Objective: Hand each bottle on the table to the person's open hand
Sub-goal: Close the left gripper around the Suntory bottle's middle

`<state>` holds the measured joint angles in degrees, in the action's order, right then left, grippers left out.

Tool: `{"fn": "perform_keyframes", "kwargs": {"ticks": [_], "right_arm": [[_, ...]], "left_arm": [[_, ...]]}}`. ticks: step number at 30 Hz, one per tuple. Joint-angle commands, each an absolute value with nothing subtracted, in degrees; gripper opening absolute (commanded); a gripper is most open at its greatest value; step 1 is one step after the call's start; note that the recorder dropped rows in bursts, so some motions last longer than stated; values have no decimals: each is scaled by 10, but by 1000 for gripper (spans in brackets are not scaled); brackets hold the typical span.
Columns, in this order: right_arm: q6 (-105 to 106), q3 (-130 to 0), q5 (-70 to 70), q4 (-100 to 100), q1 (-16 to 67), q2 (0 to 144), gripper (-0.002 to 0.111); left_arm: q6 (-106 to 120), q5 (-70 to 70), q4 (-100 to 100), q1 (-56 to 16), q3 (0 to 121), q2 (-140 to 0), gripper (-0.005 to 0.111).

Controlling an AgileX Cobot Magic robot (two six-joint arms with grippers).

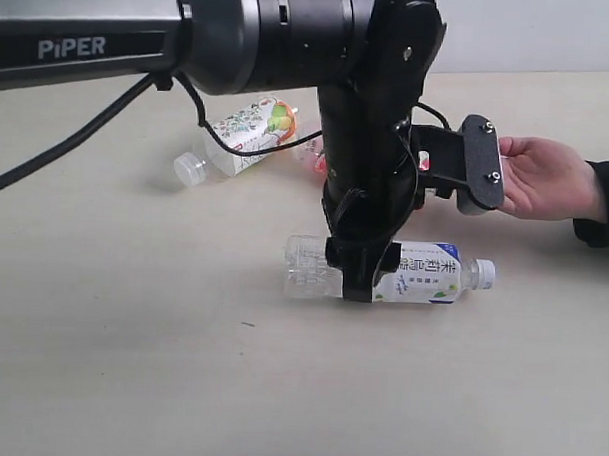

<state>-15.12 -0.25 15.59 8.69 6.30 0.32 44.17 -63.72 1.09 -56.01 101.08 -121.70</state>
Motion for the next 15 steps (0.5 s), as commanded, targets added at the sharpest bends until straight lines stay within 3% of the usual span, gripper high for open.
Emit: {"fn": "perform_keyframes", "kwargs": {"ticks": [1, 15], "right_arm": [[-151, 0, 151, 89, 60, 0, 0], [-151, 0, 151, 89, 60, 0, 0]], "left_arm": [[425, -610, 15, -561, 1014, -1232, 75], [320, -589, 78, -560, 1014, -1246, 77]]}}
